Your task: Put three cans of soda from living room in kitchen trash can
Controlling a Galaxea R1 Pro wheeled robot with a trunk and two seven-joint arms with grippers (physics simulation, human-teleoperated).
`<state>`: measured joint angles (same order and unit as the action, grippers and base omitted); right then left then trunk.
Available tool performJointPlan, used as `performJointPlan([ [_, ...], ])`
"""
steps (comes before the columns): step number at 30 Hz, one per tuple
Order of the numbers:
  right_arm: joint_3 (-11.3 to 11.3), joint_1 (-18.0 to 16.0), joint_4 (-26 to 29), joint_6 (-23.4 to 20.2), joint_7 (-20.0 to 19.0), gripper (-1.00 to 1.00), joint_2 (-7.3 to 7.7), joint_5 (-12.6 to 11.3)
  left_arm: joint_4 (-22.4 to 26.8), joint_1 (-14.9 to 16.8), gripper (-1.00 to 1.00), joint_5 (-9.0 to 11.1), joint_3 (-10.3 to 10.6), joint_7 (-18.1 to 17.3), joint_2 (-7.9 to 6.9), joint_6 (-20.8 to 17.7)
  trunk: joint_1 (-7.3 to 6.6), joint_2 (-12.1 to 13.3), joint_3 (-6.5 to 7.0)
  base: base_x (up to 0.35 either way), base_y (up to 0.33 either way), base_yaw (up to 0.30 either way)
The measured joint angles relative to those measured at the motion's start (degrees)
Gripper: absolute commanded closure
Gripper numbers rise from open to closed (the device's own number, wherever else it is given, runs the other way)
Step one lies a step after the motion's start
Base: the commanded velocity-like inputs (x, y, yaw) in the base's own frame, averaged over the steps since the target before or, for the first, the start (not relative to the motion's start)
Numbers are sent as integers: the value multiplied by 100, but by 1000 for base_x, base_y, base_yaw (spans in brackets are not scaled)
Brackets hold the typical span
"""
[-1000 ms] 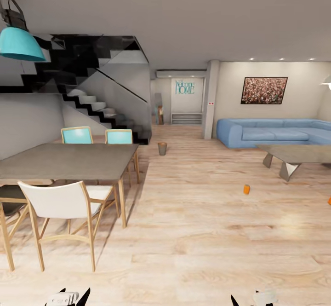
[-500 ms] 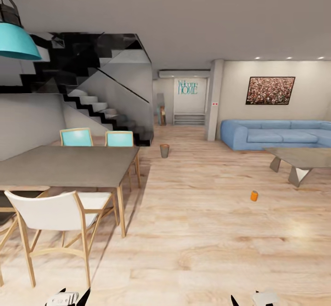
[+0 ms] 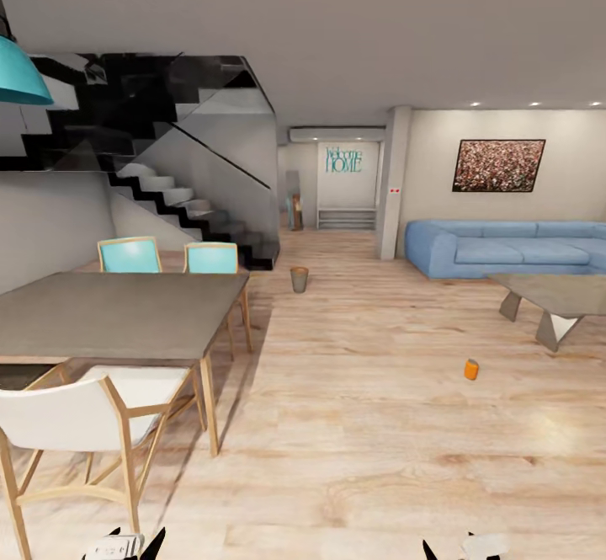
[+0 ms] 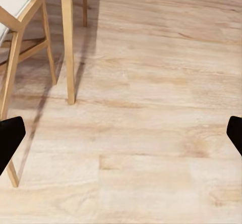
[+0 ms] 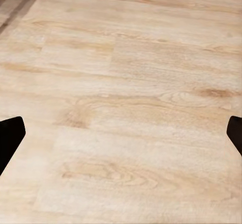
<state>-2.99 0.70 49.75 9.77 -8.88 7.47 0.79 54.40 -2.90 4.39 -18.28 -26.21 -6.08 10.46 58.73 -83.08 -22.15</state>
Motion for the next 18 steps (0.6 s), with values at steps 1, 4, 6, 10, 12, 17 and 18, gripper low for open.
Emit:
performJointPlan([
  [1, 0, 0, 0, 0, 0, -100, 0, 0, 0, 0, -100, 0, 0, 0, -1, 0, 0, 0, 0, 314, -119, 0],
  [4, 0, 0, 0, -1, 0, -100, 0, 0, 0, 0, -100, 0, 0, -2, 0, 0, 0, 0, 0, 312, -135, 0],
  [6, 0, 0, 0, -1, 0, -100, 0, 0, 0, 0, -100, 0, 0, -2, 0, 0, 0, 0, 0, 308, -152, 0],
  [10, 0, 0, 0, -2, 0, -100, 0, 0, 0, 0, -100, 0, 0, 0, -1, 0, 0, 0, 0, 300, -168, 0],
  [12, 0, 0, 0, -2, 0, -100, 0, 0, 0, 0, -100, 0, 0, 1, -3, 0, 0, 0, 0, 294, -179, 0],
  [17, 0, 0, 0, -2, 0, -100, 0, 0, 0, 0, -100, 0, 0, 1, -3, 6, 0, 0, 0, 287, -184, 0],
  [18, 0, 0, 0, -2, 0, -100, 0, 0, 0, 0, -100, 0, 0, 1, -2, 7, 0, 0, 0, 284, -185, 0],
])
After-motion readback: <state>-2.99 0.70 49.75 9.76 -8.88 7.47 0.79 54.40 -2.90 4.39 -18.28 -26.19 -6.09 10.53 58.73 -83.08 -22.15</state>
